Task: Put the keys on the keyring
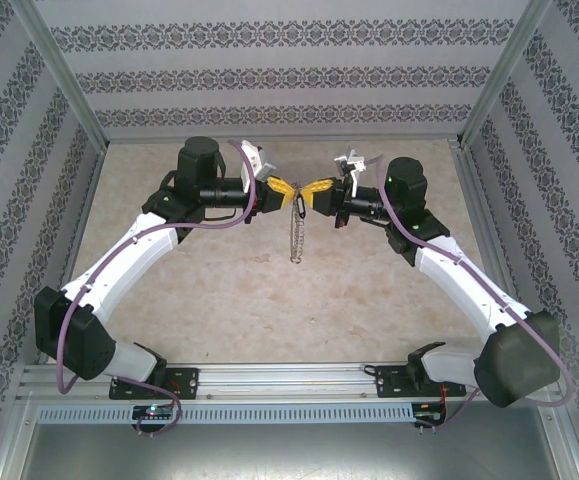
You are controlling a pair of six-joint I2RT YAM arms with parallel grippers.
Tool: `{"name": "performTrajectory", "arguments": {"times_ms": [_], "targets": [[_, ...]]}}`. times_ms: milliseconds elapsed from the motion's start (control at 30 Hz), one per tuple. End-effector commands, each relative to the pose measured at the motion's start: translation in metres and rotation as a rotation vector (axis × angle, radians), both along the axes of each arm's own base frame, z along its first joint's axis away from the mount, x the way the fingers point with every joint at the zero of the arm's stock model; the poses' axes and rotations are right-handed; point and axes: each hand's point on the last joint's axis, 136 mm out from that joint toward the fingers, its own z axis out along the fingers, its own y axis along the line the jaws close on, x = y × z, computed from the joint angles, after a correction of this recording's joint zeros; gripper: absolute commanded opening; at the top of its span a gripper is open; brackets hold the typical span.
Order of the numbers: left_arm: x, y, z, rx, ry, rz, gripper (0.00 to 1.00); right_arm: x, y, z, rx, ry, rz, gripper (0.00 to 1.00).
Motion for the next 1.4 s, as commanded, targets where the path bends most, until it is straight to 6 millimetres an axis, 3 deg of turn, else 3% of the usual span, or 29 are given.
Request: {"name": "performTrajectory", "arguments": {"times_ms": [0, 267, 600, 867, 1100, 1367], "targets": [[-0.017, 0.002, 0.039, -0.059, -0.117, -0.027, 0.00, 0.008, -0.010, -0.006, -0.006, -0.004, -0.048, 0.00], [-0.016, 0.003, 0.039, -0.061, -0.121, -0.016, 0.00, 0.006, -0.011, -0.003, 0.003, -0.005, -0.044, 0.00], [-0.016, 0.001, 0.032, -0.052, -0.101, -0.026, 0.00, -0.020, 0.004, 0.034, 0.064, -0.022, 0.113, 0.00], [-0.016, -0.001, 0.030, -0.051, -0.101, -0.026, 0.00, -0.026, 0.006, 0.054, 0.093, -0.046, 0.128, 0.00], [-0.014, -0.001, 0.030, -0.055, -0.106, -0.018, 0.00, -0.026, -0.003, 0.055, 0.095, -0.048, 0.097, 0.00], [-0.018, 0.001, 0.035, -0.063, -0.120, -0.016, 0.00, -0.025, -0.027, 0.042, 0.085, -0.024, 0.019, 0.00]]}}
